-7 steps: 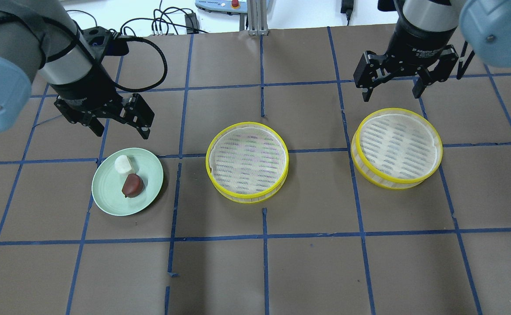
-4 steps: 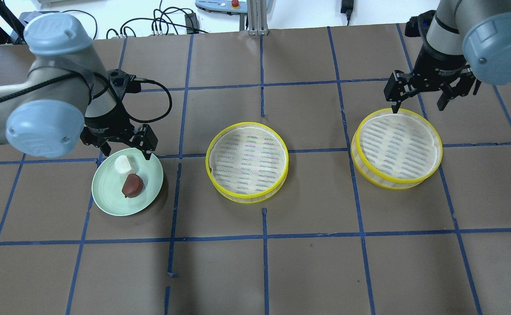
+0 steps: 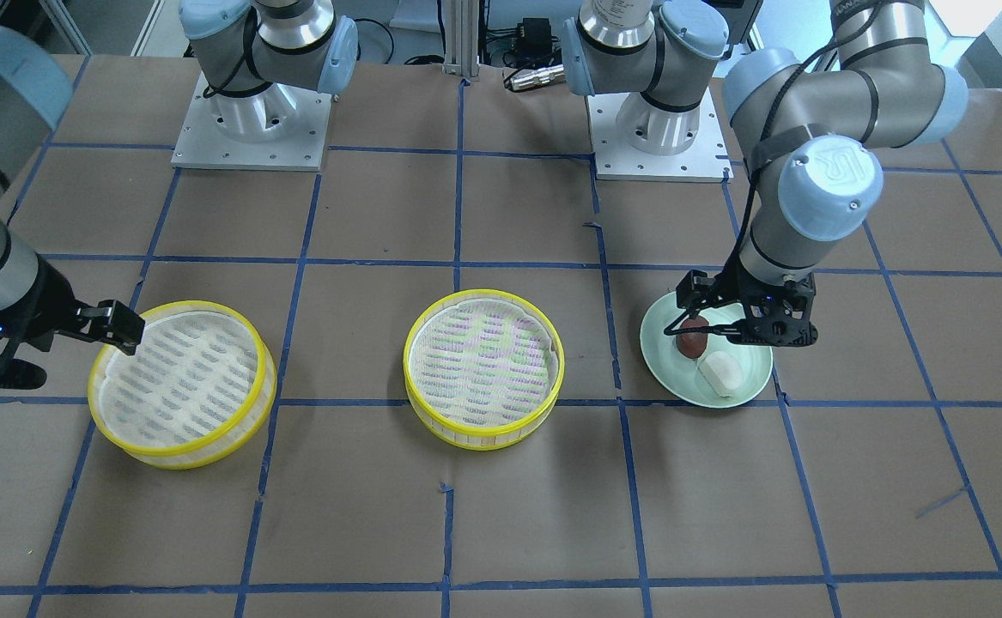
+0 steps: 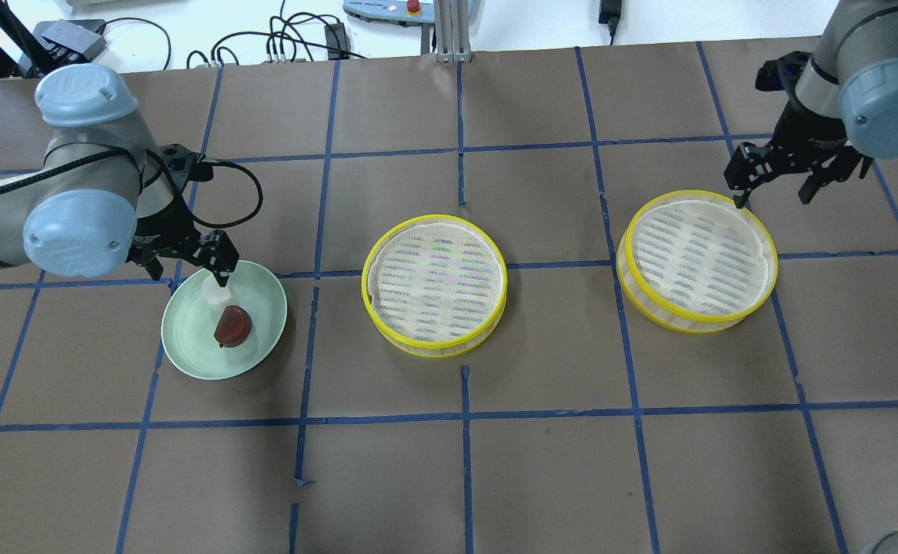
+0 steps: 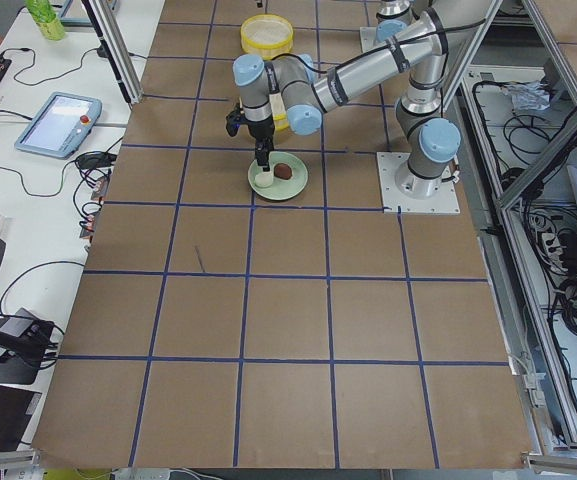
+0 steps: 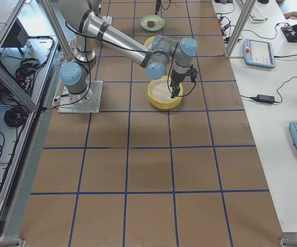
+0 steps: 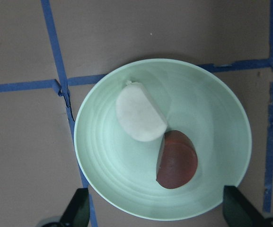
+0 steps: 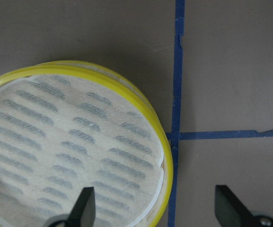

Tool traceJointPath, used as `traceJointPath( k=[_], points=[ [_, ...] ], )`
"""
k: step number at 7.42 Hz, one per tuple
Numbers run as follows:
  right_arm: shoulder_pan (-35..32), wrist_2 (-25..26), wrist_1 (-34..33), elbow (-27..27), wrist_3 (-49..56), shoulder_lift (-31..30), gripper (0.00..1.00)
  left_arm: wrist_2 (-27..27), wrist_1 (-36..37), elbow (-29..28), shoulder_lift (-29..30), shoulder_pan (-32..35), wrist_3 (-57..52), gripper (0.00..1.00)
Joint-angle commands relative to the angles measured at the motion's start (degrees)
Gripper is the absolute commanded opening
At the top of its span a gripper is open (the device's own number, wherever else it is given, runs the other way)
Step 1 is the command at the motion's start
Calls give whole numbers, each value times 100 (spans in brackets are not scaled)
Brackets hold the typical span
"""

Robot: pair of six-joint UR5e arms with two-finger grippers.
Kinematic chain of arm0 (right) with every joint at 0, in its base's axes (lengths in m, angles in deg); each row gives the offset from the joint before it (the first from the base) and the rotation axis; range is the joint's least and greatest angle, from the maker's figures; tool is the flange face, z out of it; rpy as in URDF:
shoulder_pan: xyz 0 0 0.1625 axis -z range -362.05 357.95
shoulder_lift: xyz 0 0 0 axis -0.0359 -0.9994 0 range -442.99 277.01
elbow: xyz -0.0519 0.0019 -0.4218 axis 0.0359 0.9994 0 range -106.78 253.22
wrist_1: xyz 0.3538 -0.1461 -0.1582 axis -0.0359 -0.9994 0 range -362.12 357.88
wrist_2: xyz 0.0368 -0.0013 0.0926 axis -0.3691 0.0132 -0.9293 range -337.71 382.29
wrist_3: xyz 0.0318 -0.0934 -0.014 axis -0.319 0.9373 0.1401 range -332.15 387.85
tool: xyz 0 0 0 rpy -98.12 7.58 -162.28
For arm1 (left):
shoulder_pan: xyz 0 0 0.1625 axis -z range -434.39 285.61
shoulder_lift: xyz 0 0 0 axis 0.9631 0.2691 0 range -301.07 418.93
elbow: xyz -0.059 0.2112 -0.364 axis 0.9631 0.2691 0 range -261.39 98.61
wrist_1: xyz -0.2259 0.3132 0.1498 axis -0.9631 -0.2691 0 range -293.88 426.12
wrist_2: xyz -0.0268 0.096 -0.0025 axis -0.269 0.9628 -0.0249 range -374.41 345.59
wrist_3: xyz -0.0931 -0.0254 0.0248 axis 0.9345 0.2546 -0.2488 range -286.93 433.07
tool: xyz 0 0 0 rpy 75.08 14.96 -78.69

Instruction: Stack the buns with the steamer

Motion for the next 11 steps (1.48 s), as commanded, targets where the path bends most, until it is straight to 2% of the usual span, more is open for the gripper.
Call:
traceJointPath(
  k=[1,2,3,4,5,7,8,9,10,11],
  points=[
    [225,-8,-659,-493,206,285,80,-40,557,-1,676,-112,-131,100],
    [244,-17,-688,-678,250,277,65,-40,593,-1,740,-112,-131,100],
    [252,-17,-723,-714,251,285,42,-127,593,69,749,-104,-70,96],
    [253,-17,-741,-724,260,285,21,-198,585,26,749,-112,-70,96],
    [253,-17,-741,-724,260,285,8,-199,550,-9,732,-104,-52,96],
    [253,-175,-758,-671,268,277,6,-234,541,34,740,-103,-52,96],
    [261,-184,-654,-575,268,129,6,-242,584,61,740,-103,-61,84],
    [253,-184,-113,-409,260,-212,6,-243,585,61,740,-103,-61,65],
    [235,-184,492,-155,251,-572,6,-243,567,61,740,-103,-61,28],
    [226,-193,742,-57,251,-637,6,-243,576,61,740,-103,-52,2]
  ],
)
